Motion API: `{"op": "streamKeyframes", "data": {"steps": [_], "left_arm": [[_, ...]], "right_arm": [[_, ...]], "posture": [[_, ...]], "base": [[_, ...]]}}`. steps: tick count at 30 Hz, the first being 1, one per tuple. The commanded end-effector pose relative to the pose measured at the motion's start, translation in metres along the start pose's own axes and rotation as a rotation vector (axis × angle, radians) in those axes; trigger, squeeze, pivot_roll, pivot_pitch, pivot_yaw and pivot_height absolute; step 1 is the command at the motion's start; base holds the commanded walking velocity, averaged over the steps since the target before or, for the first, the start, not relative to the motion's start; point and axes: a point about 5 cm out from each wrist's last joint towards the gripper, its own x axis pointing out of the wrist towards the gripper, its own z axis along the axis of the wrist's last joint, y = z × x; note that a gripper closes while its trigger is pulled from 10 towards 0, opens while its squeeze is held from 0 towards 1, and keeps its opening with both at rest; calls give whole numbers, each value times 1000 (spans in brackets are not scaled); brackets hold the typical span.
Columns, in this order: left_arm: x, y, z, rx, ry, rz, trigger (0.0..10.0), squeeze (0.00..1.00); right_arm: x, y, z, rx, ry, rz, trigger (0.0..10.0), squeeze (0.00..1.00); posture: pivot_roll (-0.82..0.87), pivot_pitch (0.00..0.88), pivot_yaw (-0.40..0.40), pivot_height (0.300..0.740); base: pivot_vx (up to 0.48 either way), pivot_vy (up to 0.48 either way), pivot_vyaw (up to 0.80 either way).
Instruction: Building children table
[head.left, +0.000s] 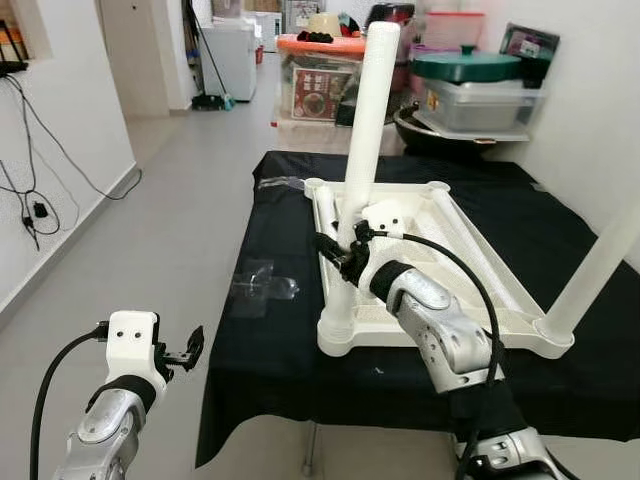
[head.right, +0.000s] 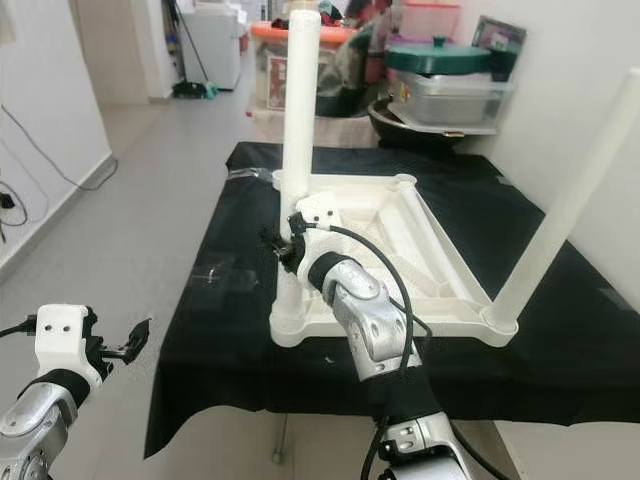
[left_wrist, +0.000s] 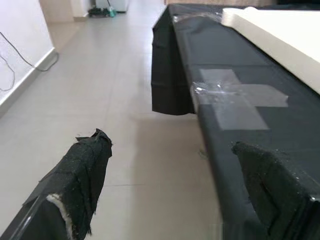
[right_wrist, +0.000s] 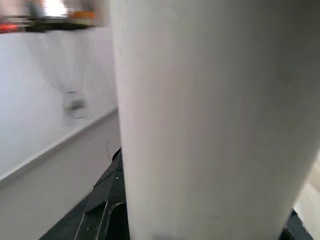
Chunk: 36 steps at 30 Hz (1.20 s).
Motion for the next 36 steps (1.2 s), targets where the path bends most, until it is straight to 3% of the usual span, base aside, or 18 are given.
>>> {"op": "streamKeyframes", "data": {"steps": [1,7,10,16,36], "left_arm": [[2,3,-3,4,12,21,10000,0],[1,6,-6,13,27,42,10000,0],[1,7,-6,15,29,45,10000,0],[4,6,-6,17,29,48,10000,0],[6,7,-7,30,36,48,10000,0]], "right_arm": [[-13,-51,-43,13,186,-413,10000,0],[-21,-55,-46,130,179,-593,10000,0],[-22,-53,-47,145,181,-614,10000,0],[-19,-38,-49,144,200,-578,10000,0],[-17,-34,-38,170,167,-594,10000,0]], "posture": [[112,0,-61,740],[110,0,-59,740],[110,0,-59,740],[106,0,-55,740],[106,0,-52,740]], "base": [[0,0,0],[0,0,0],[0,0,0],[0,0,0],[0,0,0]]}}
